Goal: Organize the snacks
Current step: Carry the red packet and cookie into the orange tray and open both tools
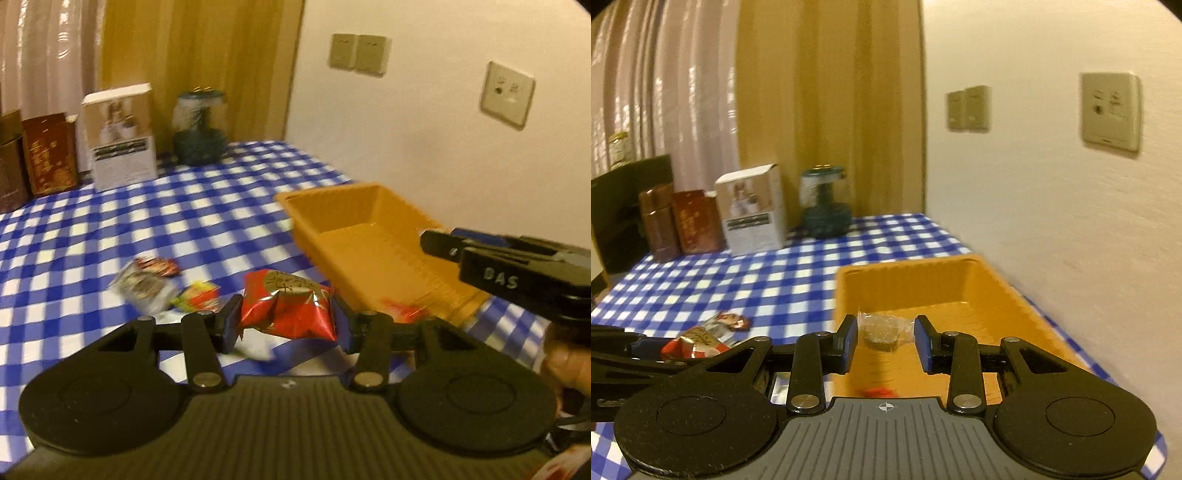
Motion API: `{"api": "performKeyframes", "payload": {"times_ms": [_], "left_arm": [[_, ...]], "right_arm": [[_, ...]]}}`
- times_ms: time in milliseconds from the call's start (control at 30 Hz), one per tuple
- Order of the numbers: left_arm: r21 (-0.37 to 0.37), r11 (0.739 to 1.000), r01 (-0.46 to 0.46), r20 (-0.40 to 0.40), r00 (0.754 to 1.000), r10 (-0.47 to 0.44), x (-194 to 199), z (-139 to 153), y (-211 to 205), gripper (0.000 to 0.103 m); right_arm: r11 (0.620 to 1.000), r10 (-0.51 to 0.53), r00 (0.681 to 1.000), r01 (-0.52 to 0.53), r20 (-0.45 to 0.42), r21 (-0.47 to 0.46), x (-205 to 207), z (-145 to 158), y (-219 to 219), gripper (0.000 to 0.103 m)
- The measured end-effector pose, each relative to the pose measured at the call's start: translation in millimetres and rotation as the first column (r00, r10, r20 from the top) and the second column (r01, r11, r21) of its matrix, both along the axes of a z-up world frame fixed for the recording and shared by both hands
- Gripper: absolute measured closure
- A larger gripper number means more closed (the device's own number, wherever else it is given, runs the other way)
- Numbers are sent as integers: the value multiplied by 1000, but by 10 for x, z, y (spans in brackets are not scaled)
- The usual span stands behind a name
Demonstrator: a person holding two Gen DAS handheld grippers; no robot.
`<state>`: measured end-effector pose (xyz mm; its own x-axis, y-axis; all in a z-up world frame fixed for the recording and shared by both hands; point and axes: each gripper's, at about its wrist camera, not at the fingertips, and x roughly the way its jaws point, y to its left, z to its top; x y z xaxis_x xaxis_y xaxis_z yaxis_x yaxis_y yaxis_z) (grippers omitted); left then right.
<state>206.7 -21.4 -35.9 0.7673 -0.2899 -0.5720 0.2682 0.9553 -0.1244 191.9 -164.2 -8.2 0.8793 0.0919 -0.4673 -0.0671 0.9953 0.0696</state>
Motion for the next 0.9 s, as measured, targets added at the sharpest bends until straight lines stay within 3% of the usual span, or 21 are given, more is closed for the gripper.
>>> {"api": "performKeyframes", "payload": {"times_ms": [400,733,800,867,900], "left_arm": [[-6,996,84,18,996,-83,154,84,-751,57],[23,993,114,-8,994,-114,300,-85,-1074,56],[29,991,128,-6,992,-128,330,-115,-1116,52],[56,990,132,6,991,-132,347,-144,-1157,38],[68,988,138,14,990,-139,339,-154,-1166,38]], "right_arm": [[996,-79,996,81,-45,39,183,4,-831,69],[987,-100,991,111,-93,116,271,-147,-1091,69],[986,-103,990,114,-98,124,275,-156,-1114,69],[985,-103,989,116,-102,126,286,-158,-1119,69],[985,-102,989,115,-104,128,290,-161,-1120,69]]}}
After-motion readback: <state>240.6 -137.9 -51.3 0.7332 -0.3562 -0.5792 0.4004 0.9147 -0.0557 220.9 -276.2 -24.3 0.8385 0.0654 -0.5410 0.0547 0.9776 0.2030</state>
